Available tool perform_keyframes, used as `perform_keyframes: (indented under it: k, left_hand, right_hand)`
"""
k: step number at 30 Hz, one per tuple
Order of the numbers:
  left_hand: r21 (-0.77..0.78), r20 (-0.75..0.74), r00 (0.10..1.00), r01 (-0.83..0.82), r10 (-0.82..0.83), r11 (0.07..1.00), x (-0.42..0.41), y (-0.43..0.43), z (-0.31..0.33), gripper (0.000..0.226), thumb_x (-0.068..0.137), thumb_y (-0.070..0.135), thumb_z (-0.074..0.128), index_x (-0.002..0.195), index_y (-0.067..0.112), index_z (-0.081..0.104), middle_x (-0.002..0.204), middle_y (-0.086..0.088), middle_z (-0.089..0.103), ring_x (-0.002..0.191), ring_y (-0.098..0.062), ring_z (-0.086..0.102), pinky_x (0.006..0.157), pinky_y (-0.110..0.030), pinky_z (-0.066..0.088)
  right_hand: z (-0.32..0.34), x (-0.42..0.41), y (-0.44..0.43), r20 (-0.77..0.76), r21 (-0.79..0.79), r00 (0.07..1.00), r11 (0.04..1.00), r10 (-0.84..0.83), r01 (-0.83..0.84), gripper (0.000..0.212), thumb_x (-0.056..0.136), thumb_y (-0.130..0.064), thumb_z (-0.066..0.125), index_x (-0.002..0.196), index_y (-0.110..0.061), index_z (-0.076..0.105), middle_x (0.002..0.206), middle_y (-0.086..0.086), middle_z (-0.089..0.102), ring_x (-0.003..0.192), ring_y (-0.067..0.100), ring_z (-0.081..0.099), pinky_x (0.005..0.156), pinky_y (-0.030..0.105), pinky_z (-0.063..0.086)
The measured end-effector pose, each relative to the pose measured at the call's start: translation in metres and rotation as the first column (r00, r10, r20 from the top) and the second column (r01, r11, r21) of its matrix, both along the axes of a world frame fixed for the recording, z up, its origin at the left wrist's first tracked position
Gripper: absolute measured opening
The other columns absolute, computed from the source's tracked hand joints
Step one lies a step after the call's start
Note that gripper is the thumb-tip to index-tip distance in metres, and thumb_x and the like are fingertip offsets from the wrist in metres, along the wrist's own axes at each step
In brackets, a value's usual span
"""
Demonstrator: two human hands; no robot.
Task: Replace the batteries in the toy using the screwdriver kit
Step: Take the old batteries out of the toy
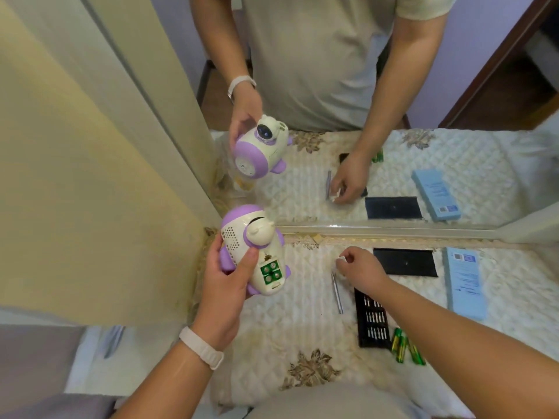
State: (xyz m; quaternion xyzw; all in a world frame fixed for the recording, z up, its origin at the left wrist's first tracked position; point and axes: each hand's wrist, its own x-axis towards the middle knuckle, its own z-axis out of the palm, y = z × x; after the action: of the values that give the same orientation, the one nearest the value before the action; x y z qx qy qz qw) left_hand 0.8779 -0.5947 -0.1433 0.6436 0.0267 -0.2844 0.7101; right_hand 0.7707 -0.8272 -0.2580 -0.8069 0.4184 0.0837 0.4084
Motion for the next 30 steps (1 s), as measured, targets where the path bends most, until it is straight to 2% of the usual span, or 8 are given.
perform_keyframes:
  k: [3,10,13,18,21,24,27,30]
  left_hand:
    - [-0.003,-0.034,0.999,0.014,-0.014,1.000,0.008,0.000,-0.005,0.055,0.078,0.029,0.069,0.129,0.037,0.052,0.119,0.009,0.070,0.106,-0.020,0.069,0.069,-0.040,0.060]
    - [0.007,-0.067,0.996,0.055,-0.055,0.998,0.016,-0.011,-0.013,0.064,0.079,0.026,0.070,0.138,0.026,0.047,0.128,0.000,0.065,0.113,-0.027,0.066,0.071,-0.046,0.060]
    - [-0.002,-0.069,0.993,0.091,-0.091,0.996,0.014,-0.015,-0.011,0.060,0.083,0.023,0.070,0.138,0.028,0.047,0.128,0.000,0.065,0.114,-0.028,0.066,0.076,-0.054,0.059]
    - [0.013,-0.047,0.992,0.115,-0.114,0.993,0.000,-0.020,0.005,0.066,0.078,0.031,0.071,0.139,0.031,0.046,0.126,0.004,0.067,0.109,-0.023,0.068,0.068,-0.042,0.060]
    - [0.028,-0.001,0.995,0.100,-0.100,0.995,-0.012,-0.021,0.017,0.066,0.075,0.034,0.071,0.136,0.028,0.047,0.121,0.004,0.069,0.102,-0.020,0.071,0.060,-0.035,0.058]
    - [0.021,0.041,0.991,0.124,-0.125,0.992,-0.023,-0.024,0.030,0.061,0.076,0.035,0.071,0.133,0.030,0.049,0.120,0.002,0.070,0.101,-0.025,0.072,0.064,-0.042,0.060]
    - [-0.002,0.075,0.985,0.155,-0.155,0.988,-0.036,-0.031,0.041,0.063,0.079,0.033,0.070,0.137,0.028,0.046,0.123,-0.001,0.069,0.104,-0.029,0.070,0.072,-0.050,0.060]
    - [0.008,0.158,0.976,0.153,-0.153,0.988,-0.055,-0.042,0.050,0.066,0.076,0.033,0.074,0.136,0.028,0.048,0.122,0.001,0.069,0.106,-0.026,0.069,0.076,-0.055,0.059]
  right_hand:
    - [-0.011,0.012,-0.008,-0.049,-0.082,0.997,0.994,0.067,-0.071,0.010,0.089,-0.029,0.057,0.090,-0.021,0.063,0.079,-0.004,0.064,0.076,0.018,0.060,0.070,0.032,0.049]
    - [-0.026,0.027,-0.012,-0.134,-0.115,0.979,0.979,0.151,-0.167,0.013,0.089,-0.029,0.056,0.094,-0.019,0.064,0.081,-0.004,0.061,0.078,0.020,0.059,0.068,0.032,0.046]
    - [-0.023,0.025,-0.012,-0.092,-0.104,0.988,0.986,0.124,-0.133,0.017,0.088,-0.027,0.057,0.099,-0.017,0.063,0.087,-0.003,0.060,0.082,0.021,0.058,0.073,0.033,0.048]
    - [0.013,0.008,-0.009,0.043,-0.055,0.999,0.998,0.001,0.001,0.033,0.092,-0.030,0.058,0.121,-0.014,0.061,0.113,0.000,0.064,0.101,0.017,0.059,0.087,0.032,0.048]
    - [0.050,-0.012,-0.001,0.179,0.054,0.978,0.993,-0.109,0.101,0.024,0.095,-0.029,0.055,0.115,-0.019,0.064,0.108,-0.006,0.065,0.100,0.013,0.060,0.084,0.029,0.046]
    - [0.092,-0.031,0.015,0.316,0.212,0.919,0.961,-0.238,0.177,0.016,0.096,-0.025,0.054,0.105,-0.024,0.067,0.099,-0.009,0.068,0.094,0.009,0.063,0.080,0.026,0.049]
    - [0.130,-0.045,0.032,0.407,0.437,0.814,0.871,-0.415,0.225,0.017,0.097,-0.017,0.052,0.097,-0.018,0.069,0.096,0.001,0.072,0.091,0.018,0.068,0.083,0.034,0.056]
    - [0.156,-0.060,0.048,0.410,0.609,0.753,0.769,-0.515,0.194,0.018,0.098,-0.018,0.051,0.097,-0.014,0.068,0.097,0.007,0.072,0.090,0.022,0.067,0.083,0.039,0.056]
